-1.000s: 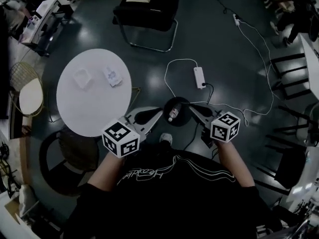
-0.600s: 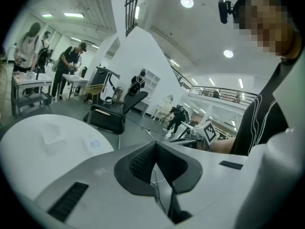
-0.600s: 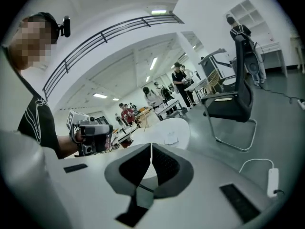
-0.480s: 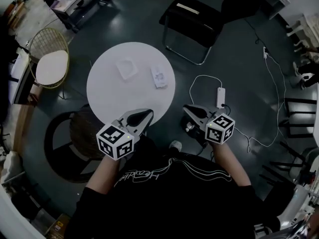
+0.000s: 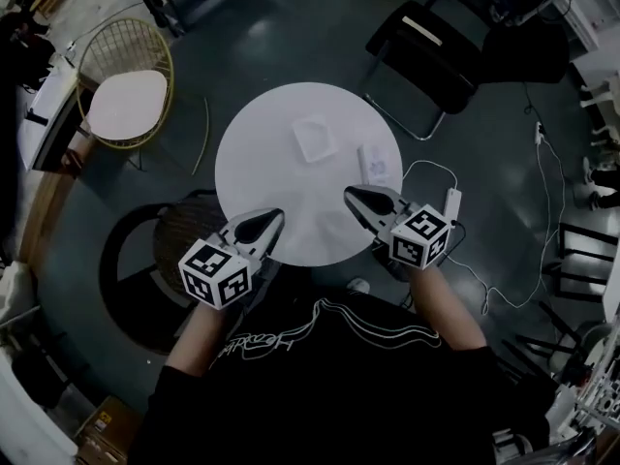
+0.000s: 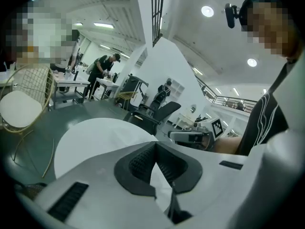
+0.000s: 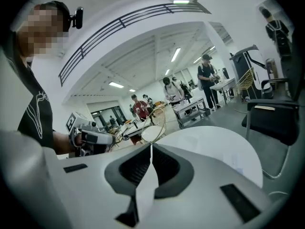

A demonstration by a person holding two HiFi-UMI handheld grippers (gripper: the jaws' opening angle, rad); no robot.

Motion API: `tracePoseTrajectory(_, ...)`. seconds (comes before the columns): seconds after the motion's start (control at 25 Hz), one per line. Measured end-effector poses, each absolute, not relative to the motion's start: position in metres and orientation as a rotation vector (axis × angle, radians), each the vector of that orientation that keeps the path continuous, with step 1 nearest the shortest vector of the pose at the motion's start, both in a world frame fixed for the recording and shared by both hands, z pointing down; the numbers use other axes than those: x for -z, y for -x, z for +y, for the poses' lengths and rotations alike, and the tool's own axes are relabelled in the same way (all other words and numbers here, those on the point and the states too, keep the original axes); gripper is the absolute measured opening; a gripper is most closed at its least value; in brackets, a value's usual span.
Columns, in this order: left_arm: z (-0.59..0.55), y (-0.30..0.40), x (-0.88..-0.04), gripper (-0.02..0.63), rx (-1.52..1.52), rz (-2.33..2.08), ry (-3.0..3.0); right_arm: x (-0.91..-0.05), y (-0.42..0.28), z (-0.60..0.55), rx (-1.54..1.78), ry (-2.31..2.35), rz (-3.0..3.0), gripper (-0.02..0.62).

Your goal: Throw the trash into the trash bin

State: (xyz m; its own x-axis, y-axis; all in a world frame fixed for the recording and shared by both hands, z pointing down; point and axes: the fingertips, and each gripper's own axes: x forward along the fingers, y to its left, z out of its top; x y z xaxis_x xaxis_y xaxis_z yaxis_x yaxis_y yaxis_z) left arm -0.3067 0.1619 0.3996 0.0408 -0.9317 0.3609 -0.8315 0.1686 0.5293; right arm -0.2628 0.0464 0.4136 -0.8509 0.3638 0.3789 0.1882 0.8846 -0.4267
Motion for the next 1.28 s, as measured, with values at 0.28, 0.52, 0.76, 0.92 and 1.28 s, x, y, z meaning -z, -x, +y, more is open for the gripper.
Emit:
tracePoseTrajectory(0.28,0.206,0.36,-0.427,0.006,0.274,-1.816,-1.54,-0.424,0.334,0.064,-0.579,0.393,-2.579,0.037)
tracePoseTrajectory(0.52,0.246,0.395,-0.436,0.006,0.313,-1.843,-1.453,-0.457,0.372,0.063,-0.448,0.224,-2.54,0.037)
tracePoseTrajectory(0.76,0.253,0.402,-0.449,0.006,0.357,-1.846,-1.383,-0.492,0.389,0.047,-0.281,0.112,-2.485,0.148)
tracePoseTrajectory(0.92,0.265,0.409,-0.456,0.006,0.367,-1.848,-1.372,-0.521,0.398,0.046,-0.204,0.028,-2.406,0.15)
tracePoseTrajectory(1.28,0.275,0.412,-0.459,0.006,0.353,-1.859,-1.35,-0.562,0.396,0.047,-0.149,-0.057,-2.22,0.149)
